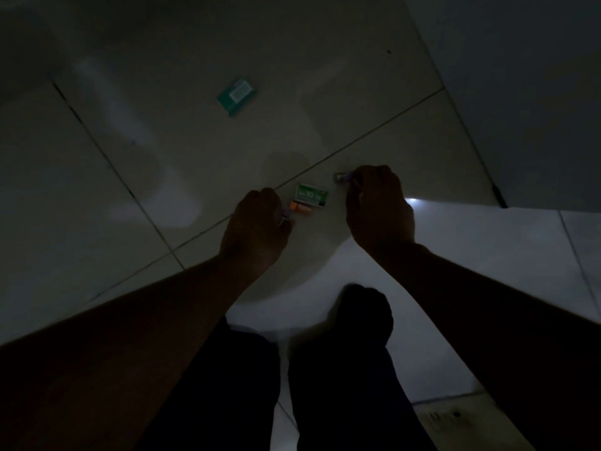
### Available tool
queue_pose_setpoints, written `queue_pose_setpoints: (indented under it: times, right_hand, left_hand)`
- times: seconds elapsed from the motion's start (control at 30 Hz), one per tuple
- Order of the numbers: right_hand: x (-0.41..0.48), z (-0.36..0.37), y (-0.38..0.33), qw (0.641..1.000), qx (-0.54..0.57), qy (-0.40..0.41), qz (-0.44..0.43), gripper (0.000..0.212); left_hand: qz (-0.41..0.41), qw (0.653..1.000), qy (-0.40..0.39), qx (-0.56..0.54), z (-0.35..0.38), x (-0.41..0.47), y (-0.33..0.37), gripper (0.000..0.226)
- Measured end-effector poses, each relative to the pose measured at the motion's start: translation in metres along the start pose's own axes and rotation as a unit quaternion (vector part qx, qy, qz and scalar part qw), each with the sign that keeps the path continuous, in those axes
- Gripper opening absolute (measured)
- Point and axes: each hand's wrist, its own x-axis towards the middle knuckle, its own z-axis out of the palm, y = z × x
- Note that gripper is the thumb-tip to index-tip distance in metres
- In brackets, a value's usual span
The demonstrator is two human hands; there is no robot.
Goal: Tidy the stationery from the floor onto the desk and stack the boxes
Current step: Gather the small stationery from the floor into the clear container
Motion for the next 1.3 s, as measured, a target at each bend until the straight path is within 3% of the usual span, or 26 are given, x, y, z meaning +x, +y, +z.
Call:
queue_pose_setpoints:
  times: [0.17, 0.33, 0.47, 0.57, 0.7, 0.9, 1.0, 1.13, 1.3]
  right_hand:
    - [0.021, 0.0, 0.003, 0.993, -0.027, -0.065, -0.093, 0.019]
    - [0.029, 0.002, 0.005, 0.988, -0.034, -0.113, -0.099, 0.024]
    - [0.014, 0.002, -0.005, 0.995, 0.006, -0.084, -0.053, 0.029]
    - [-0.011, 0.007, -0.021, 0.99, 0.031, -0.066, -0.12, 0.026]
    - [-0.038, 0.027, -0.035, 0.978, -0.016, -0.108, -0.177, 0.031]
    - [-0.032, 0.037, -0.045, 0.977, -0.056, -0.135, -0.159, 0.042]
    - [-0.023, 0.039, -0.044, 0.983, -0.014, -0.107, -0.147, 0.035]
    - [-0.017, 0.041, -0.041, 0.982, -0.029, -0.118, -0.145, 0.037]
    - [-0.025, 0.035, -0.043, 0.975, -0.037, -0.154, -0.155, 0.045]
  left_hand:
    - [0.006, 1.0, 0.001, -0.014, 0.001, 0.001, -0.008, 0.032]
    - [0.009, 0.999, 0.035, 0.008, -0.004, -0.01, -0.012, 0.029]
    - [-0.003, 0.998, 0.058, -0.004, -0.012, -0.02, -0.013, 0.035]
    - [-0.014, 0.998, 0.056, -0.003, -0.015, -0.021, -0.014, 0.031]
    - [-0.024, 0.998, 0.055, -0.002, -0.02, -0.018, -0.021, 0.02]
    - [-0.015, 0.997, 0.067, -0.025, -0.029, -0.02, -0.032, 0.025]
    - [-0.016, 0.997, 0.072, -0.029, -0.03, -0.023, -0.038, 0.032]
    - [-0.029, 0.996, 0.074, -0.037, -0.026, -0.026, -0.047, 0.016]
    - [-0.023, 0.995, 0.081, -0.049, -0.023, -0.029, -0.049, 0.013]
